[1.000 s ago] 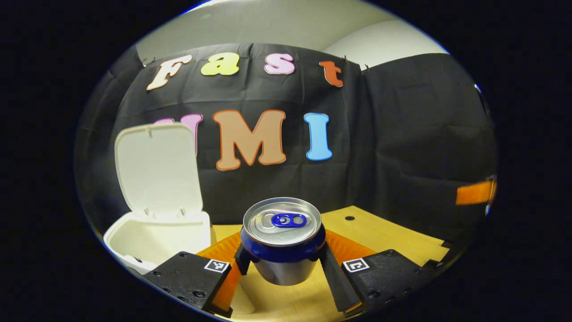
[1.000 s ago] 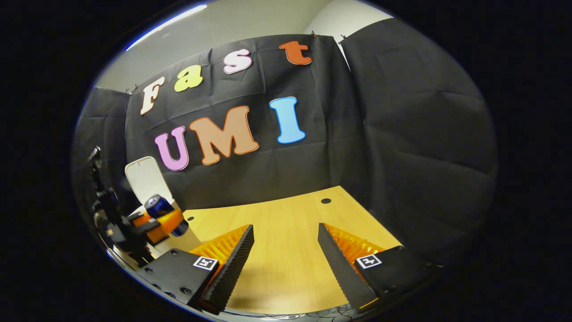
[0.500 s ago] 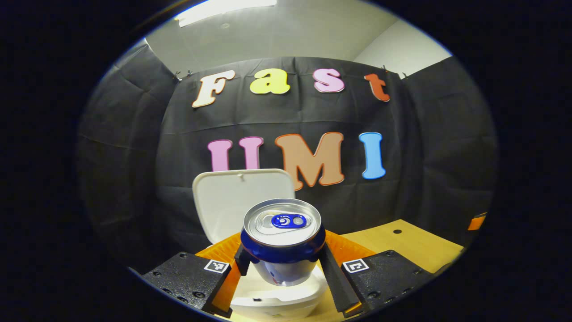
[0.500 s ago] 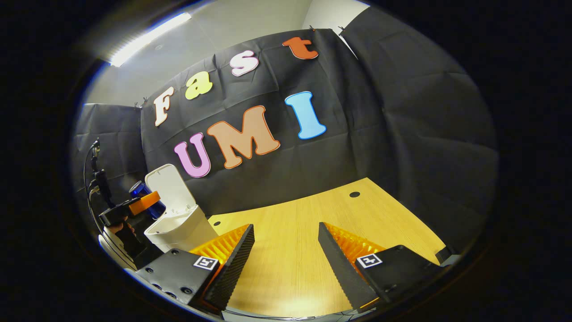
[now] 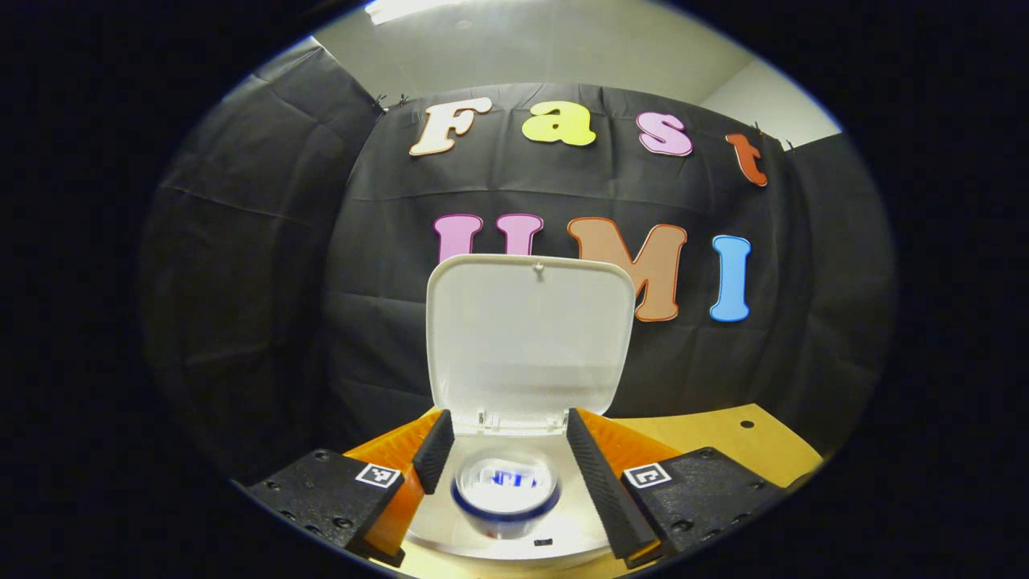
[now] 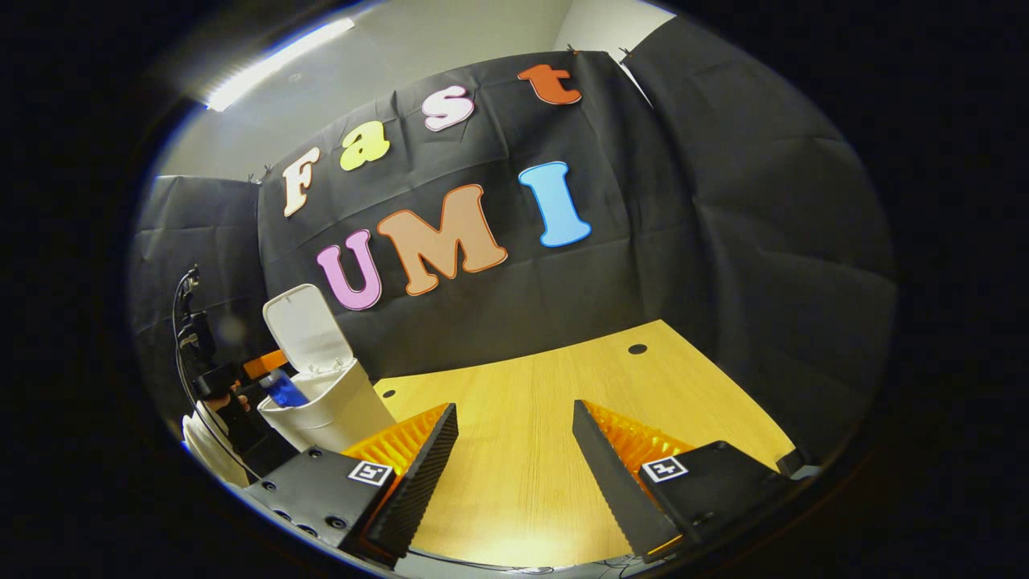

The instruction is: Press the lid of the desktop garbage bin to open it, pick up the crumpled paper on the desktop and throw it into the bin, then pick up the pop can on the desktop and drop it into the bin, and finally close the garbage bin lid.

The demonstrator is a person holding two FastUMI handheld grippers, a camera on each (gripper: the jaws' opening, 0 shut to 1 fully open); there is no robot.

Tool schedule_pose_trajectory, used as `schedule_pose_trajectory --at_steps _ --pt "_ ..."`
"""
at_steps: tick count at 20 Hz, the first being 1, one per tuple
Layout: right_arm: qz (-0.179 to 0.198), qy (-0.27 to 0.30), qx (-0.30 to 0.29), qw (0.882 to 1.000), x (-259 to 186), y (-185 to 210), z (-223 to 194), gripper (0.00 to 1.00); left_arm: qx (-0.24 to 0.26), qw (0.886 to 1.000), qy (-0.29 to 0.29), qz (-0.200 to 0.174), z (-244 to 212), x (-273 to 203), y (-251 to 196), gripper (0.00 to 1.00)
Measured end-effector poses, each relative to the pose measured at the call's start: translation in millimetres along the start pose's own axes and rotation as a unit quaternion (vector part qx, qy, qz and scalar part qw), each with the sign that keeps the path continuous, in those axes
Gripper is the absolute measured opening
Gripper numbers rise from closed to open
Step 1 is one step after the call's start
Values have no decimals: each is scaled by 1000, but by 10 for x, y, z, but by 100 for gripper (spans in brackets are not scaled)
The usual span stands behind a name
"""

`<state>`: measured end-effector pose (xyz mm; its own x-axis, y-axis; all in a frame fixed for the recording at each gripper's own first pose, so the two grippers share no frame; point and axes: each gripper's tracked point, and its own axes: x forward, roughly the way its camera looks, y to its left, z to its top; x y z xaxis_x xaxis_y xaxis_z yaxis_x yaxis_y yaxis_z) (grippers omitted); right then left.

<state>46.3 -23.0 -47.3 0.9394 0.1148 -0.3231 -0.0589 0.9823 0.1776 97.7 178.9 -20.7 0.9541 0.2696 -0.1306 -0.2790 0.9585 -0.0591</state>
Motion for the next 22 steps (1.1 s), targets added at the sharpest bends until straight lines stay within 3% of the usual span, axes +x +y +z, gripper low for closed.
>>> schedule_pose_trajectory --at_steps 2,12,22 --pt "-6 -1 2 1000 -30 -48 3 96 -5 1000 -6 -3 22 17 -21 92" --pt "-20 -2 3 1000 -81 -102 -29 96 -3 999 -29 -15 388 105 -94 94" --pt "-23 18 12 999 -69 -113 -190 96 22 997 -67 -27 1302 628 -178 93"
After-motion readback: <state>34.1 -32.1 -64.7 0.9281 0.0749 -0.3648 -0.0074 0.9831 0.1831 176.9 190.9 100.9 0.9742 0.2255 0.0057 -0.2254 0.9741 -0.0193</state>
